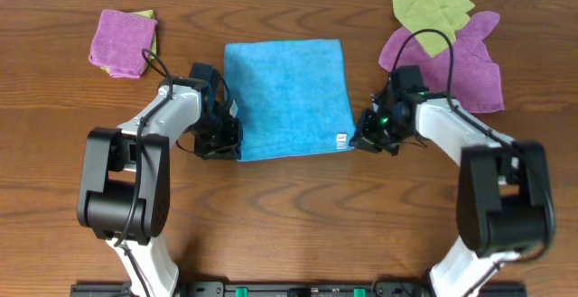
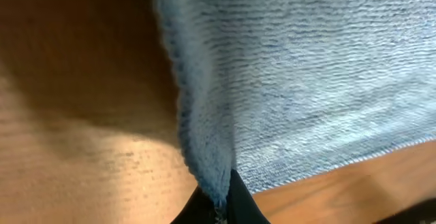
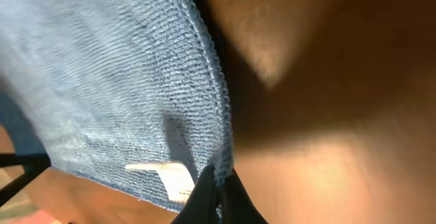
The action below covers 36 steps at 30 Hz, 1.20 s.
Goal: Fold the cloth
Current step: 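Grasp the blue cloth's near corners with both grippers, then lift the near edge with both grippers and fold it over the far edge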
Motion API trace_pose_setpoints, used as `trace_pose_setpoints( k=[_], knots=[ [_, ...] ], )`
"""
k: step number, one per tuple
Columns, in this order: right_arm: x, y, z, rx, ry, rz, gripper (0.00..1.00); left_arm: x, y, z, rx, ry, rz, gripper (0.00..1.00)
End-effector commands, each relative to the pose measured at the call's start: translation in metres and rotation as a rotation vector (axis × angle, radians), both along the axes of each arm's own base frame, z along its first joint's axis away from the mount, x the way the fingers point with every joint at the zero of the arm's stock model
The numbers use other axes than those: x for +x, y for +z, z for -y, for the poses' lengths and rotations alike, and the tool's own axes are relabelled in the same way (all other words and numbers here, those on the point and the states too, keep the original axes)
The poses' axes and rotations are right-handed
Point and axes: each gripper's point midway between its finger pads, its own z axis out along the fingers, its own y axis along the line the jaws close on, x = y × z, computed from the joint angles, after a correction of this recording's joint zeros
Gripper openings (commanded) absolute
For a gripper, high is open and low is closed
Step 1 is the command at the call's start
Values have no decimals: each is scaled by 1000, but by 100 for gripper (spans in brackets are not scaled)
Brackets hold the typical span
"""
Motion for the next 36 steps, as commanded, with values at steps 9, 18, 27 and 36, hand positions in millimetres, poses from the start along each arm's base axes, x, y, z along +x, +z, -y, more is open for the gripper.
trace_pose_setpoints(
  k=[9,18,27,36],
  knots=[
    [3,40,-10,-70,94,173,1,19,40,3,-25,22,162,6],
    [57,65,-37,-50,96,443,2,83,55,6,-29,49,437,6],
    [123,84,-41,-89,41,559,1,155,84,-1,-65,150,728,6],
    [179,72,-46,-90,22,578,2,214,84,-22,-71,198,813,6]
  ],
)
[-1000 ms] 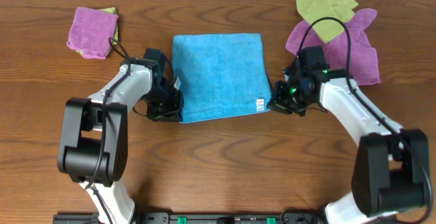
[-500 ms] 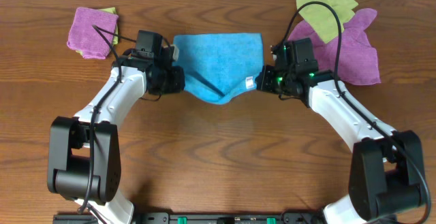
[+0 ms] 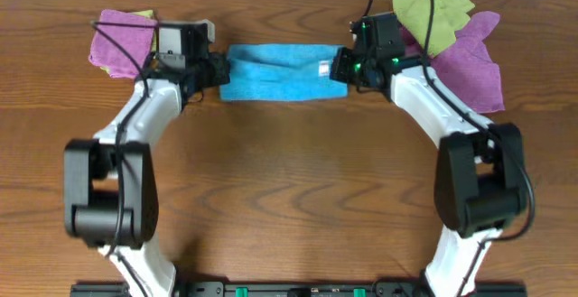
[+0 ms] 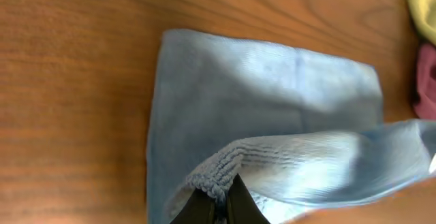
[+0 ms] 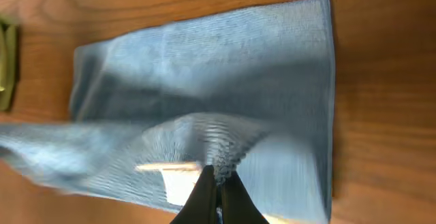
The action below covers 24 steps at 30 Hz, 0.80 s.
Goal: Fold the cloth
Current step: 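Lift the near edge with both grippers and fold it over the far edge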
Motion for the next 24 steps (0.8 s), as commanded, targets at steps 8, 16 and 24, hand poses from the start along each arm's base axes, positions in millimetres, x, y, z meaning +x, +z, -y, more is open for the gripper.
trace_pose_setpoints(
  k=[8,16,24],
  knots=[
    [60,16,11,5,-60,88,2,78,1,9,6,-57,15,6],
    [67,16,32,-61,-129,99,2,78,-6,22,-27,-138,-19,6],
    [76,23,42,-43,-166,124,2,79,-4,25,-38,-154,-3,6]
  ],
)
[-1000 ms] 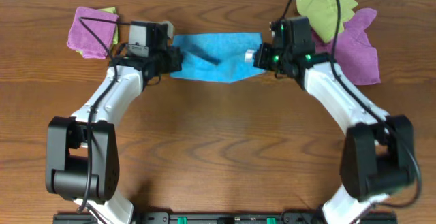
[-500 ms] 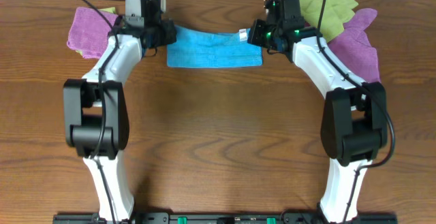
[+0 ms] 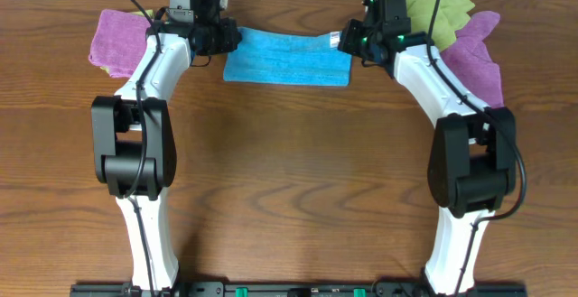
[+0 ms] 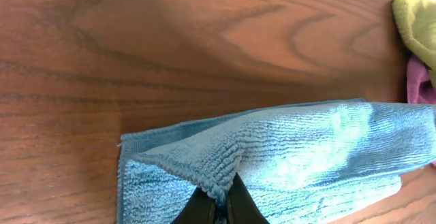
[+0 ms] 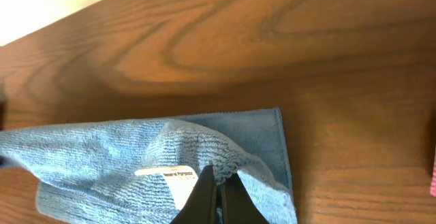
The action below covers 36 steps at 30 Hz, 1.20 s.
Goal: Fold the cloth
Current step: 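Lift the near edge with both grippers and fold it over the far edge, then lower the folded edge onto the cloth and release both grippers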
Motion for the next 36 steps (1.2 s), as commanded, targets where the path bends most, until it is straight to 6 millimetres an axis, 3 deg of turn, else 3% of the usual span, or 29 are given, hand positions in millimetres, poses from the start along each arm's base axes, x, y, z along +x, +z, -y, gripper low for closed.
trace_pose_setpoints(
  k=[1,9,19,36],
  knots=[
    [13,6,15,2,-51,23,2,7,1,1,-3,-22,28,6],
    [-11,-14,16,-15,-40,-100,2,-12,-16,-5,44,-23,-67,6],
    [-34,-26,-4,-60,17,-174,2,-36,-35,-19,121,7,-197,6],
    [-46,-59,0,-111,7,-263,2,-40,-45,-41,249,47,-220,6]
  ],
)
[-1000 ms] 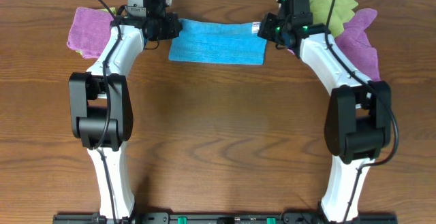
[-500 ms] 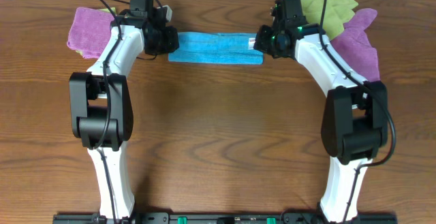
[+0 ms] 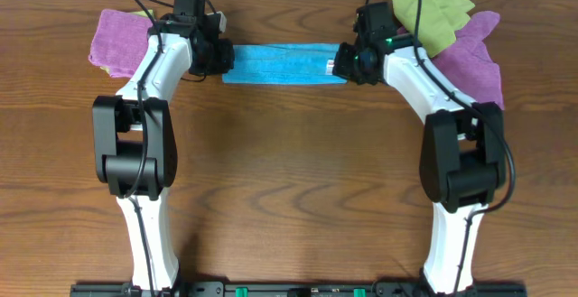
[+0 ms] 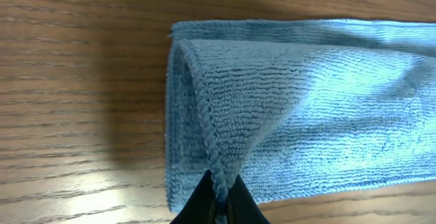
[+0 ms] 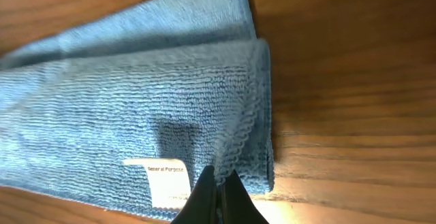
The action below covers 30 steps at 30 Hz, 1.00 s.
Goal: Fold the cloth
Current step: 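Lower the folded edge onto the cloth and release both grippers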
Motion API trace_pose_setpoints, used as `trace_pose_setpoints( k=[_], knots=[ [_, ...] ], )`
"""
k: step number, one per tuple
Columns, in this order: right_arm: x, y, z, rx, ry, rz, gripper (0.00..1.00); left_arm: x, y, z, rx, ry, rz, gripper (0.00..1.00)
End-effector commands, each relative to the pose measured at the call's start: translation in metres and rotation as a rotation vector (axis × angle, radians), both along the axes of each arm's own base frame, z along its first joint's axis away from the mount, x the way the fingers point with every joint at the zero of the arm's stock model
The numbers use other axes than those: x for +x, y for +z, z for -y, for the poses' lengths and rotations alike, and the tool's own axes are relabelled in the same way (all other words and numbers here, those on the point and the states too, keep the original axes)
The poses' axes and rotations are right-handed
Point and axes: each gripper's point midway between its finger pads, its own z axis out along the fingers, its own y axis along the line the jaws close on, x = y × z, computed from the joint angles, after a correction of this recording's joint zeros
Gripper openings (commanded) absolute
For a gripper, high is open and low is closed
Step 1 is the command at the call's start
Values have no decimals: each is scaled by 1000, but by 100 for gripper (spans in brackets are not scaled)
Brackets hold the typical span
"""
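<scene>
The blue cloth (image 3: pixel 280 63) lies near the table's far edge as a narrow band, folded over on itself. My left gripper (image 3: pixel 223 60) is shut on the band's left end, pinching the cloth's corner edge (image 4: pixel 216 183). My right gripper (image 3: pixel 340 63) is shut on the right end, where the hem (image 5: pixel 228 161) runs between its fingers beside a white label (image 5: pixel 167 176). In both wrist views the upper layer (image 4: pixel 306 108) lies over the lower one (image 5: pixel 143 108), nearly edge to edge.
A folded purple cloth on a green one (image 3: pixel 122 40) sits at the back left by my left arm. A green cloth (image 3: pixel 433 8) and a loose purple cloth (image 3: pixel 470 62) lie at the back right behind my right arm.
Both grippers have come slightly toward the near side and lower. The held edge, which then hung past the cloth's far edge, now lies on the cloth, making a narrower, flatter band.
The cloth lay spread flat with each gripper shut on a near corner. Then both corners were held above the far part of the cloth, then at the far edge. Now the cloth is a narrow doubled band, both grippers still shut on the corners.
</scene>
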Motion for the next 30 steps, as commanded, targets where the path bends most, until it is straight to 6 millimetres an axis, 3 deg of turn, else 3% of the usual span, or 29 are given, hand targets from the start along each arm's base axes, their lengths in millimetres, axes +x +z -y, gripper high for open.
trace_pose_setpoints(
  k=[1,7,8,9,11,12,15,20,21,22,23,24,25,28,30],
  knots=[
    [8,1,4,-37,-4,26,2,7,-5,-14,63,13,15,6],
    [11,3,3,-32,-4,44,1,10,-4,-14,62,13,26,6],
    [12,4,3,-32,-5,48,18,10,-4,-14,62,13,25,41],
    [12,4,3,-32,-4,48,62,9,-4,-14,63,10,22,64],
    [12,4,3,-29,-2,45,84,6,-5,-15,73,-13,18,69],
    [11,4,3,-30,-2,44,89,4,-5,-15,77,-19,13,70],
    [10,7,5,-40,19,49,87,2,-1,-16,78,-21,8,69],
    [14,38,5,-37,36,114,78,3,20,-16,82,-35,50,61],
    [15,47,5,-37,43,136,63,5,28,-16,85,-45,74,57],
    [16,59,5,-39,43,162,23,7,41,-16,92,-55,108,44],
    [17,67,6,-40,40,180,1,9,50,-18,102,-52,132,28],
    [18,74,6,-41,37,197,1,11,62,-18,111,-48,163,11],
    [20,82,6,-39,36,218,1,13,73,-17,111,-52,193,6],
    [25,95,2,-45,43,269,2,25,97,-10,103,-60,290,6],
    [28,95,-3,-59,50,288,2,35,100,-3,104,-75,339,6]
  ],
)
